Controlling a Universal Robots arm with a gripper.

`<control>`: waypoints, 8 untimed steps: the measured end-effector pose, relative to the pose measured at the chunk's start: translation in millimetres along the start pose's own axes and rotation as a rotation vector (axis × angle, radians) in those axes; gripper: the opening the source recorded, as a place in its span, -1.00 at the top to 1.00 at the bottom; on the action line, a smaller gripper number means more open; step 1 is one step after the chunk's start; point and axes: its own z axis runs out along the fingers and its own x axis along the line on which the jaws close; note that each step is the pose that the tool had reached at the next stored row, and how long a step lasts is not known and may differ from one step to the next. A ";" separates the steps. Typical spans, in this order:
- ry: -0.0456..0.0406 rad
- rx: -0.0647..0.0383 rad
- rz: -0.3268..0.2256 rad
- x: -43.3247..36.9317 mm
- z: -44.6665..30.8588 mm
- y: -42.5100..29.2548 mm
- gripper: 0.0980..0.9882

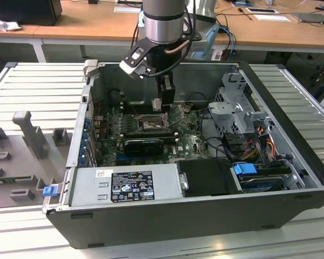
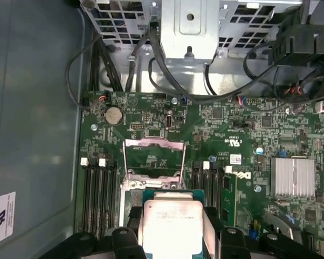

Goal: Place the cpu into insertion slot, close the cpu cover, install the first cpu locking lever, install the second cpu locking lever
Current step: 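Place the cpu into insertion slot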

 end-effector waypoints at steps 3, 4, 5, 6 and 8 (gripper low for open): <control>-0.0006 0.000 0.006 0.0 9.1 -9.0 0.03; -0.0004 0.000 0.006 0.0 12.8 -9.7 0.03; -0.0006 0.000 0.006 -0.1 16.0 -10.0 0.03; -0.0005 0.000 0.006 -0.2 18.4 -10.2 0.03; -0.0003 0.000 0.006 -0.2 20.7 -10.4 0.03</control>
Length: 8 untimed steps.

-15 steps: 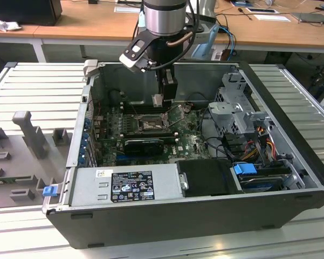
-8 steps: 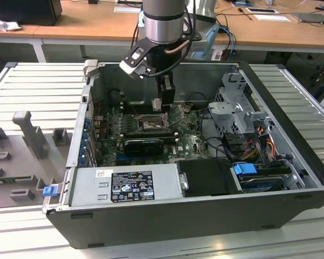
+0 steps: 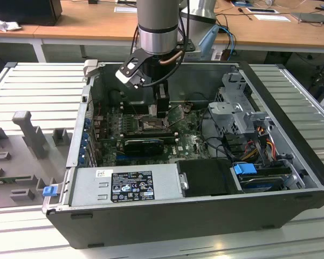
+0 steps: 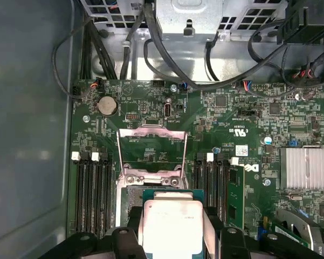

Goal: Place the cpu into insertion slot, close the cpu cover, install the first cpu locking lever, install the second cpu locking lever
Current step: 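Place the cpu into insertion slot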

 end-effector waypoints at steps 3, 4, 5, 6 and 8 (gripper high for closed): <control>0.0029 0.000 -0.004 -0.1 3.3 -0.3 0.03; 0.0030 0.000 -0.004 -0.1 3.8 -0.3 0.03; 0.0030 0.000 -0.004 -0.1 4.3 -0.4 0.03; 0.0031 0.000 -0.004 -0.1 5.2 -0.5 0.03; 0.0035 0.000 -0.005 -0.2 8.0 -0.7 0.03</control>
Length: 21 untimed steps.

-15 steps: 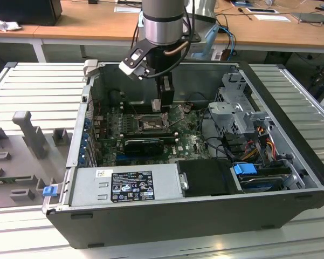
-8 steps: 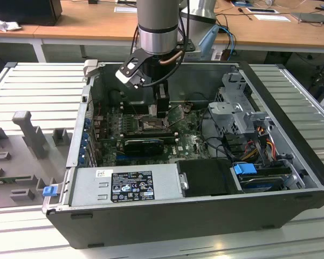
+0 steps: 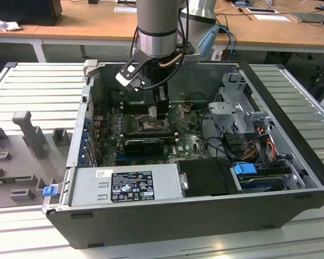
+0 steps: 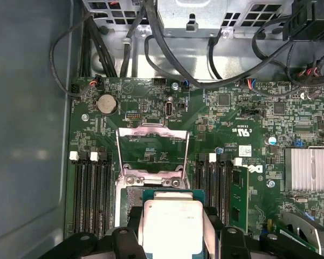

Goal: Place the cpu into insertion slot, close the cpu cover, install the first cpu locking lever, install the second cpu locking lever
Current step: 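Place the cpu into insertion slot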

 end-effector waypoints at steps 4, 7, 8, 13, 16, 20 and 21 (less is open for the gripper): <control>0.0003 0.000 -0.001 -0.1 6.8 -0.8 0.03; 0.0005 0.000 -0.001 -0.1 7.3 -1.1 0.03; 0.0007 0.000 0.000 -0.1 7.4 -1.8 0.03; 0.0006 0.000 -0.001 0.2 9.6 -4.8 0.03; 0.0006 0.000 -0.001 1.2 12.8 -5.7 0.03; 0.0074 0.000 -0.015 2.4 18.9 -7.0 0.03; 0.0079 0.000 -0.018 2.8 20.3 -7.4 0.03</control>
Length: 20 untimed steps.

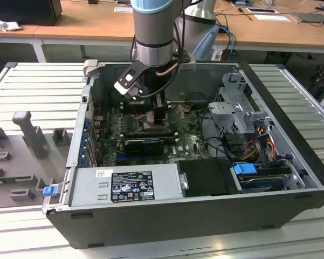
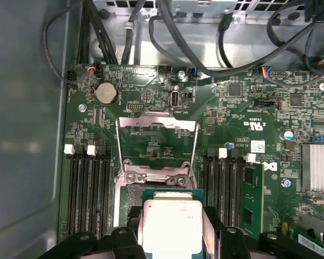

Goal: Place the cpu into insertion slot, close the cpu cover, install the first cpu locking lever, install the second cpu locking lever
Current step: 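Place the cpu into insertion slot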

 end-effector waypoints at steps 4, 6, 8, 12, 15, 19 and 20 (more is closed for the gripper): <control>0.0001 0.000 -0.002 3.6 5.7 -4.4 0.03; 0.0000 0.000 -0.002 3.9 6.6 -4.9 0.03; 0.0000 0.000 -0.002 3.9 6.8 -4.9 0.03; 0.0001 0.000 -0.001 4.4 8.4 -5.2 0.03; -0.0002 0.000 0.001 6.9 11.1 -5.9 0.03; -0.0015 0.000 0.016 9.2 14.6 -6.6 0.03; -0.0016 0.000 0.016 9.2 14.6 -6.6 0.03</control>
